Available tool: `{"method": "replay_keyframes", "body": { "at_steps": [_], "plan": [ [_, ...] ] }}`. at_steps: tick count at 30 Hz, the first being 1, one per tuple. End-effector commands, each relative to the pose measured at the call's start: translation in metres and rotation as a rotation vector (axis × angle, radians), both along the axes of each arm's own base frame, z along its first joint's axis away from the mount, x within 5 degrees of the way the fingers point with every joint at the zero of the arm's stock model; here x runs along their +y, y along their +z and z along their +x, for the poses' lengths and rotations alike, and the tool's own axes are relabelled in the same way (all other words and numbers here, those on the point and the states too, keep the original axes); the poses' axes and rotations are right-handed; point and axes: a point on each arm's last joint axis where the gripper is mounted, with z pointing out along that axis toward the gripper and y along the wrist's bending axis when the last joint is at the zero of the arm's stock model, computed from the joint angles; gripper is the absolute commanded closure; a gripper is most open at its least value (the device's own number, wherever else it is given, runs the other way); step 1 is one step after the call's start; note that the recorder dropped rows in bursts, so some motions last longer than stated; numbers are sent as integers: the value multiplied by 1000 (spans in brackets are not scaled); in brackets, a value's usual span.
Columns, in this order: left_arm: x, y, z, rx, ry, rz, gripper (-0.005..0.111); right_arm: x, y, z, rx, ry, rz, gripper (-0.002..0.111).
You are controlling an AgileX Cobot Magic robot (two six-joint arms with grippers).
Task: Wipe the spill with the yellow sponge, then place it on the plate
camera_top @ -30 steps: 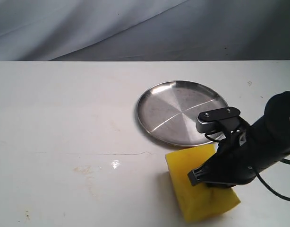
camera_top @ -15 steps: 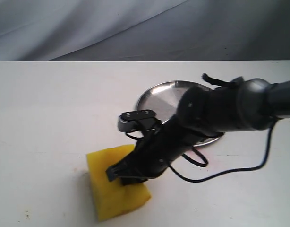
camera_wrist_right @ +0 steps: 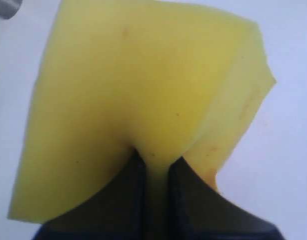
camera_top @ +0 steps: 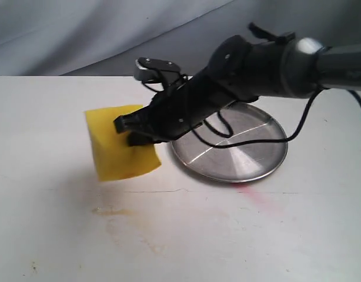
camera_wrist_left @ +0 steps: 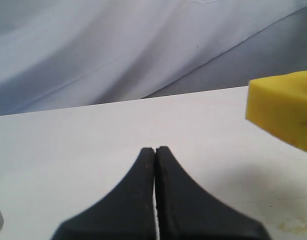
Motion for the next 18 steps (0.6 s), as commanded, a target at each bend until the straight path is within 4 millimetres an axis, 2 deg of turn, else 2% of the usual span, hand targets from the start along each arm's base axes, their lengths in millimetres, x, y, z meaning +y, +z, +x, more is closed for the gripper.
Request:
{"method": "replay_keyframes", "body": {
  "at_steps": [1, 5, 7, 12, 18],
  "plan": [
    [0, 0, 0, -9, -5, -6, 107, -37, 18, 27, -17, -75, 2, 108],
    [0, 0, 0, -9, -5, -6, 107, -67, 35, 43, -60, -128, -10, 108],
    [0, 0, 0, -9, -5, -6, 107, -76, 37, 45, -76, -123, -42, 108],
    [0, 0, 0, -9, -5, -6, 107, -100, 31, 57, -90, -188, -167, 108],
    [0, 0, 0, -9, -5, -6, 107, -128, 29, 72, -78, -275, -185, 108]
  ]
}}
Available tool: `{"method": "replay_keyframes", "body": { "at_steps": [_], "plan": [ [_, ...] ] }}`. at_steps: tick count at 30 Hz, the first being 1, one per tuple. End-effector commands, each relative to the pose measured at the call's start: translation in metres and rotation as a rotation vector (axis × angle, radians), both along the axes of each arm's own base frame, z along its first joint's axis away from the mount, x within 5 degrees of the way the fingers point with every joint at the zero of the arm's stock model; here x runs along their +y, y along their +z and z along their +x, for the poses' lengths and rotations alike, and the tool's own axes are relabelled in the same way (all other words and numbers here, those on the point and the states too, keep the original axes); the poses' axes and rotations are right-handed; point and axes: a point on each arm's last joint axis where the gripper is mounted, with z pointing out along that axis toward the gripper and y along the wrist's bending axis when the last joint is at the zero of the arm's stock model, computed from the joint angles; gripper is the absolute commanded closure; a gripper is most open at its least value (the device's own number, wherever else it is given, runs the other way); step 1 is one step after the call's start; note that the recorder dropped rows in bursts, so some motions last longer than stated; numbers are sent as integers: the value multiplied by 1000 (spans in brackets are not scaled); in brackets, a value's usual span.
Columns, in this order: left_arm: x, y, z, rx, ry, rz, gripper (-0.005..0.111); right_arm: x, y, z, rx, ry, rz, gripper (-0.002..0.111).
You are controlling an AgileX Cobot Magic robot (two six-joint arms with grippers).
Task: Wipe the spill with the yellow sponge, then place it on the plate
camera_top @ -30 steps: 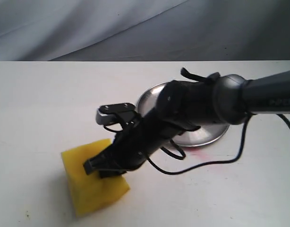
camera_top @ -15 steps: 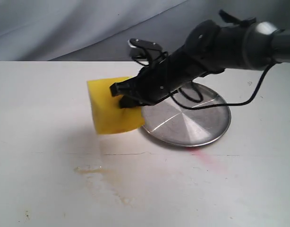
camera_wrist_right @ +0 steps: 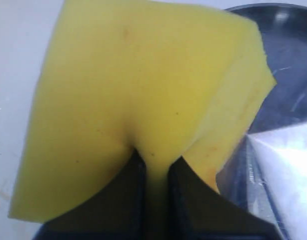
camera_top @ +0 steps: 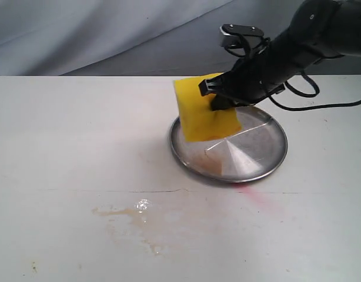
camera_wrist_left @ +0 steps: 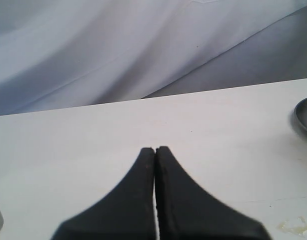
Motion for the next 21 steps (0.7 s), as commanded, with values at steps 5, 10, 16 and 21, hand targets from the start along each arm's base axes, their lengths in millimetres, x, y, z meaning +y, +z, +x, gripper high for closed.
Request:
{"method": "replay_keyframes", "body": {
  "at_steps": [5, 10, 16, 21],
  "plan": [
    [0, 0, 0, -9, -5, -6, 107, -25, 3, 13, -16, -65, -22, 108],
    [0, 0, 0, -9, -5, -6, 107, -19, -5, 9, 39, -12, -10, 108],
    [0, 0, 0, -9, -5, -6, 107, 83, -22, -71, 107, 428, -75, 108],
    [0, 0, 0, -9, -5, -6, 107, 116, -47, -112, 129, 577, -244, 108]
  ]
}}
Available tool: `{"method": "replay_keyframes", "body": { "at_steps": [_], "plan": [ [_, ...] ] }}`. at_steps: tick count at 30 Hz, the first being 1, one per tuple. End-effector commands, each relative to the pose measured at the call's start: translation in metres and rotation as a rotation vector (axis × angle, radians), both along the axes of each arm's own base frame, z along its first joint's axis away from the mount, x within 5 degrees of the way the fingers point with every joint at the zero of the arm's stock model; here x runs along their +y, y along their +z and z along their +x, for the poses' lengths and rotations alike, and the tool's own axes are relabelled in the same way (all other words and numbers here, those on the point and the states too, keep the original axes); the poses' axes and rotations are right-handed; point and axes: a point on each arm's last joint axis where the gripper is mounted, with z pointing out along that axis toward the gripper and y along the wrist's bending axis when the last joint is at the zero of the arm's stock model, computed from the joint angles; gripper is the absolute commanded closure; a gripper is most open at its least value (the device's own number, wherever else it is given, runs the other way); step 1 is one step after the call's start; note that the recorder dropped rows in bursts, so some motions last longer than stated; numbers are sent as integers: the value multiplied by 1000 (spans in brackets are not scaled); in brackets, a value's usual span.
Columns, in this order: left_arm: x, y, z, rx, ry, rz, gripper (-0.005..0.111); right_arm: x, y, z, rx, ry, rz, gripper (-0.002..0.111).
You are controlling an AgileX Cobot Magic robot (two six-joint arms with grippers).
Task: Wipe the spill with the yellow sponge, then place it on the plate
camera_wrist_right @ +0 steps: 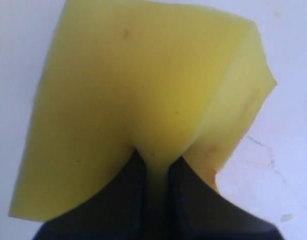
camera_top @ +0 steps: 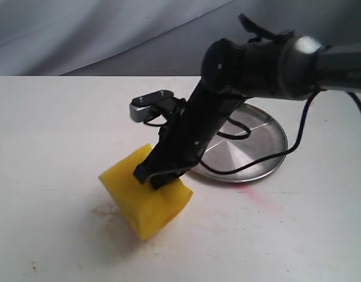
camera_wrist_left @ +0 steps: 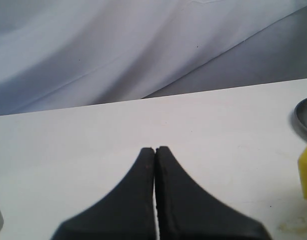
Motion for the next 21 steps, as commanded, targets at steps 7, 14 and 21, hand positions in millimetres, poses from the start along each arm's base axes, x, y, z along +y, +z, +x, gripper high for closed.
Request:
{"method": "replay_keyframes", "body": {
  "at_steps": [7, 14, 21],
  "plan": [
    [0, 0, 0, -9, -5, -6, 107, 25, -50, -25, -67, 104, -213, 108],
    [0, 0, 0, -9, -5, -6, 107, 32, -92, -37, -13, 156, -299, 108],
    [0, 0, 0, -9, -5, -6, 107, 59, -100, -61, -78, 224, -253, 108]
  ]
}}
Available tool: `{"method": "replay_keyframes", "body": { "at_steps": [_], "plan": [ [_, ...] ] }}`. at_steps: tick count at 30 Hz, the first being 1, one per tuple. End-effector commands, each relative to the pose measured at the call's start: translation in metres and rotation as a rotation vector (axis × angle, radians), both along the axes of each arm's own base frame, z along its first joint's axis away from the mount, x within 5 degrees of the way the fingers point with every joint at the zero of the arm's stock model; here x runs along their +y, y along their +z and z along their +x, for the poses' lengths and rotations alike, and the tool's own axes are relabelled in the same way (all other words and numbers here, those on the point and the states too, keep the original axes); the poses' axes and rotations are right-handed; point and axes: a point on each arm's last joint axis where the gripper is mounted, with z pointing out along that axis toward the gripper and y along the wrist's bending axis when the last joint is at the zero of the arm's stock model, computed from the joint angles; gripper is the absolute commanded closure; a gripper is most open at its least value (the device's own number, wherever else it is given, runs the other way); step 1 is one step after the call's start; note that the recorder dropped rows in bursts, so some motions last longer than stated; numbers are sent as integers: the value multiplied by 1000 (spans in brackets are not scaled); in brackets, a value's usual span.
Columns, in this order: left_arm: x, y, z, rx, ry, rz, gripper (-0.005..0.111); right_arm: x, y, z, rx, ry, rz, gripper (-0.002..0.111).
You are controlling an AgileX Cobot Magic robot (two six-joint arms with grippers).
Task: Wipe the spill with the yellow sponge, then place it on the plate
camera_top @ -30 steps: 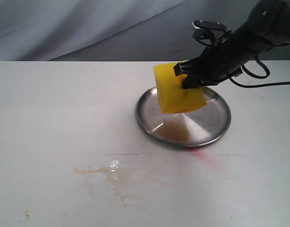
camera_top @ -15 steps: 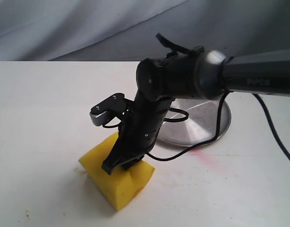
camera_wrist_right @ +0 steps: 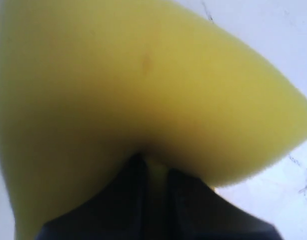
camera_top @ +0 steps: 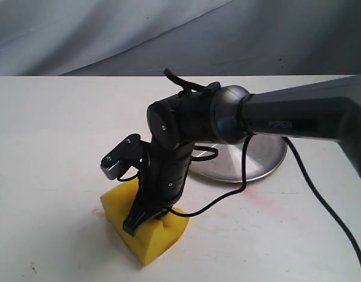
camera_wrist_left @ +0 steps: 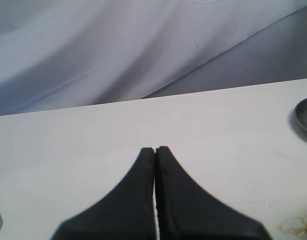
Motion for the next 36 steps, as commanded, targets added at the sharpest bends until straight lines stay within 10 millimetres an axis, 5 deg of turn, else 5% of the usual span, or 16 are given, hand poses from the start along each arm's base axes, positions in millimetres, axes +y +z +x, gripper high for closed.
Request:
{"method": "replay_keyframes", "body": {
  "at_steps": [1, 10, 19, 27, 36],
  "plan": [
    [0, 0, 0, -9, -5, -6, 107, 22, -30, -26, 28, 37, 13, 108],
    [0, 0, 0, -9, -5, -6, 107, 77, -26, -19, 58, 87, 14, 108],
    [0, 0, 0, -9, -5, -6, 107, 104, -7, 4, -30, 68, 31, 108],
    [0, 0, 0, -9, -5, -6, 107, 75, -3, 35, -75, 26, -123, 108],
    [0, 0, 0, -9, -5, -6, 107, 7, 4, 21, -44, -3, -285, 108]
  ]
}}
